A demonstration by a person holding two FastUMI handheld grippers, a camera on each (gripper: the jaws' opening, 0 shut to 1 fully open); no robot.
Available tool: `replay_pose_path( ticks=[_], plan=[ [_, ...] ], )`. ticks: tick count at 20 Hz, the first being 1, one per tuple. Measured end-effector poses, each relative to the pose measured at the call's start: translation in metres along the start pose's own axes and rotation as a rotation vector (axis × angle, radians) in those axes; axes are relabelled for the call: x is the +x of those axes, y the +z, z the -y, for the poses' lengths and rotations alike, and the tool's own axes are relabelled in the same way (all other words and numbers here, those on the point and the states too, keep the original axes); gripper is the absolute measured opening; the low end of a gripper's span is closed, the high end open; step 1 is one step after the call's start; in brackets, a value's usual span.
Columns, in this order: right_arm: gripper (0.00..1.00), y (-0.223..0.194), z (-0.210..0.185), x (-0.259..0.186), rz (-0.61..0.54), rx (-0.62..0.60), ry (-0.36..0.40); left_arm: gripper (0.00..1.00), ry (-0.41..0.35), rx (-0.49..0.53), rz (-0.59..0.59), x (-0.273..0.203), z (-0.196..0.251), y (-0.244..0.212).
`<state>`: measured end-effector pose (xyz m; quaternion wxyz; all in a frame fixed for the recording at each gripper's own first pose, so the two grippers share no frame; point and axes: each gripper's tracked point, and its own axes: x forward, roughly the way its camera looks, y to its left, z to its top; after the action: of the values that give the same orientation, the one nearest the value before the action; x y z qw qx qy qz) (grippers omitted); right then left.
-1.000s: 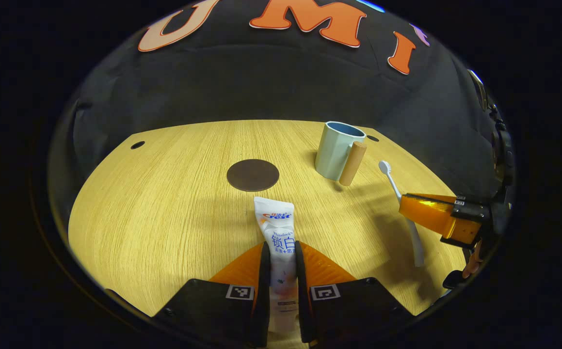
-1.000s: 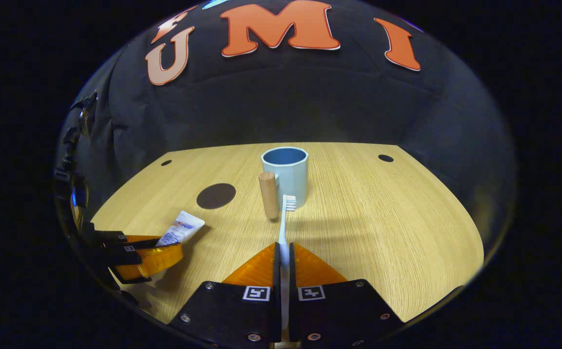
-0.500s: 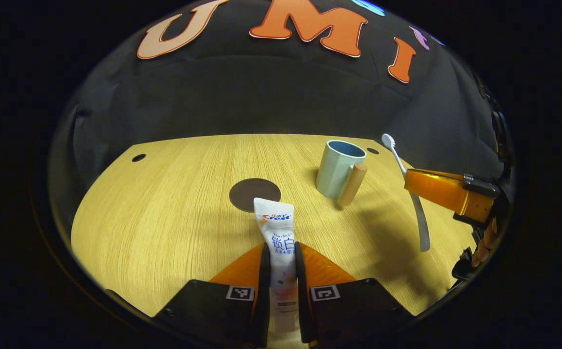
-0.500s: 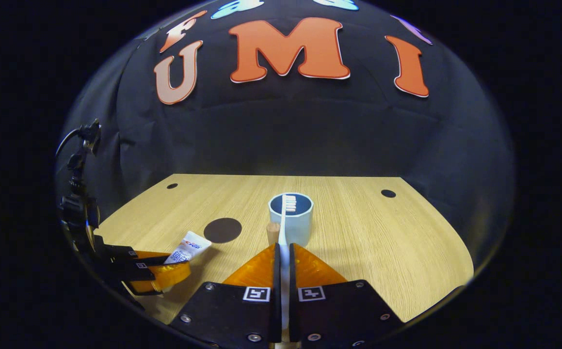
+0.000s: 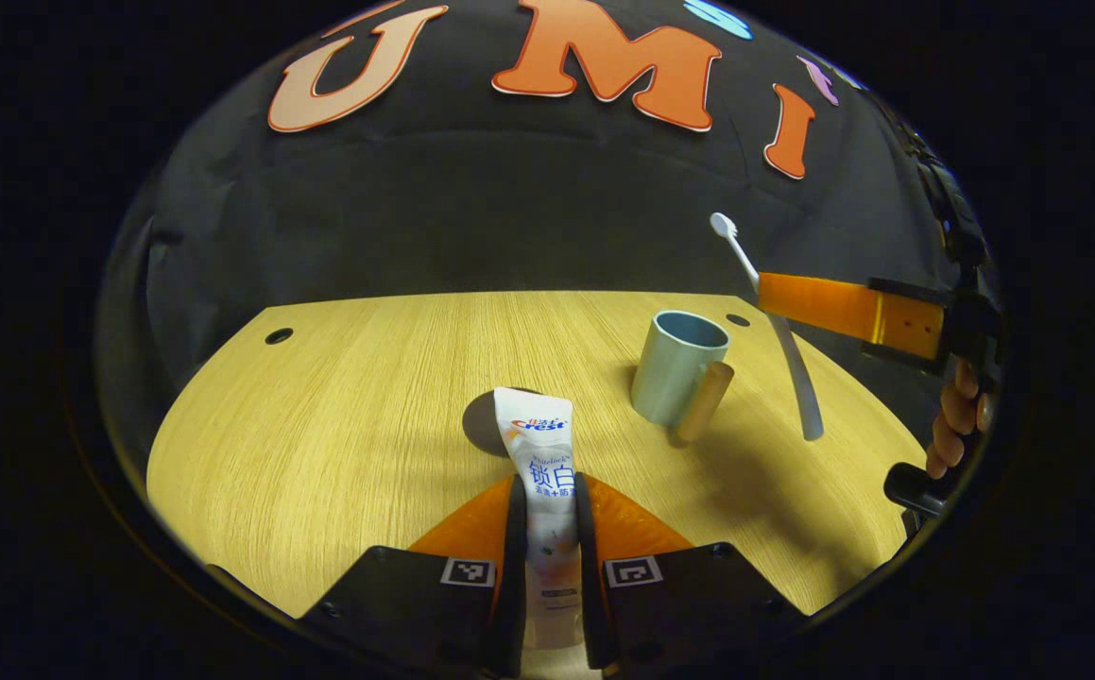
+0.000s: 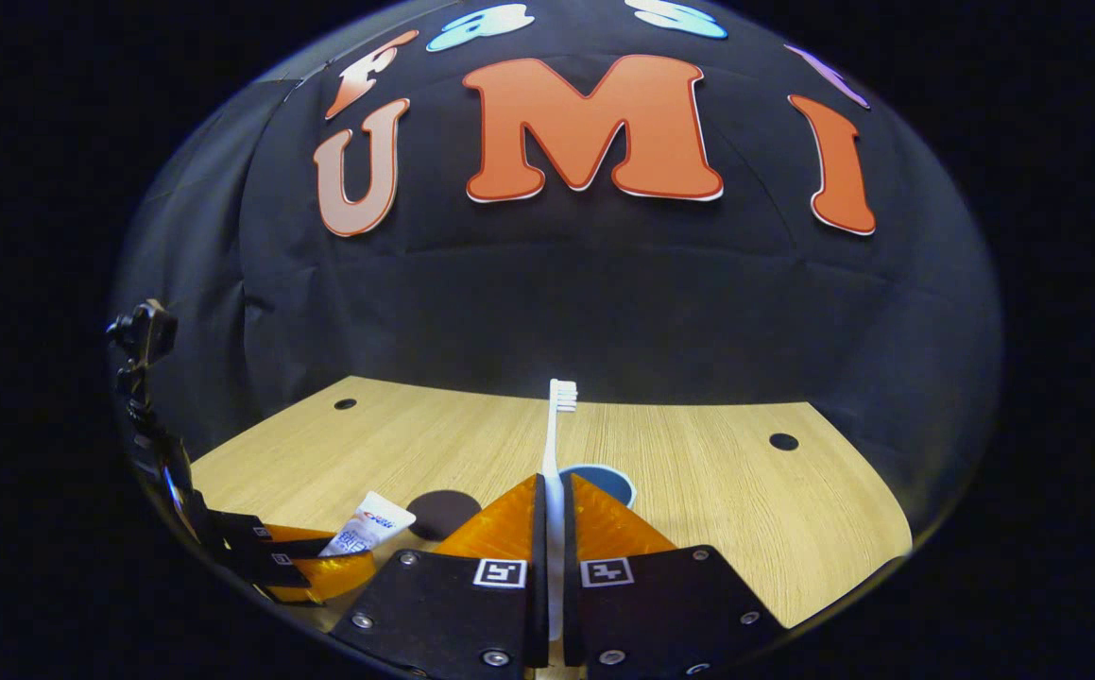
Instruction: Put the toothbrush and toothpaste on the desktop into the cup, then pick up the cup and place it on the coaster on the desktop.
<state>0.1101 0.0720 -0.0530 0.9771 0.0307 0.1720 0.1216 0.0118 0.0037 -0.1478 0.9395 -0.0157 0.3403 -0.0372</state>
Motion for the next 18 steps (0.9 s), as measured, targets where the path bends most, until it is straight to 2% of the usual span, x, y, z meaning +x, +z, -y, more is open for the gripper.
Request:
replay_pose_path(
  ticks=[9,10,12,13,14,18],
  plan=[
    [0.07,0.037,0.014,0.050,0.101,-0.010,-0.015,0.28,0.020,-0.006,0.086,0.002,-0.014,0.020],
    [0.06,0.043,0.014,0.054,0.115,-0.009,-0.012,0.25,0.029,-0.001,0.096,0.002,-0.016,0.020],
    [0.06,0.053,0.013,0.064,0.145,-0.003,-0.004,0.30,0.038,0.003,0.110,0.004,-0.020,0.028],
    [0.06,0.058,0.014,0.068,0.164,-0.002,-0.008,0.28,0.037,0.002,0.117,0.005,-0.021,0.032],
    [0.06,0.061,0.016,0.074,0.175,-0.003,-0.015,0.30,0.033,0.001,0.122,0.007,-0.020,0.034],
    [0.06,0.057,0.025,0.094,0.198,0.005,-0.028,0.28,0.025,0.001,0.146,0.006,-0.018,0.038]
  ],
)
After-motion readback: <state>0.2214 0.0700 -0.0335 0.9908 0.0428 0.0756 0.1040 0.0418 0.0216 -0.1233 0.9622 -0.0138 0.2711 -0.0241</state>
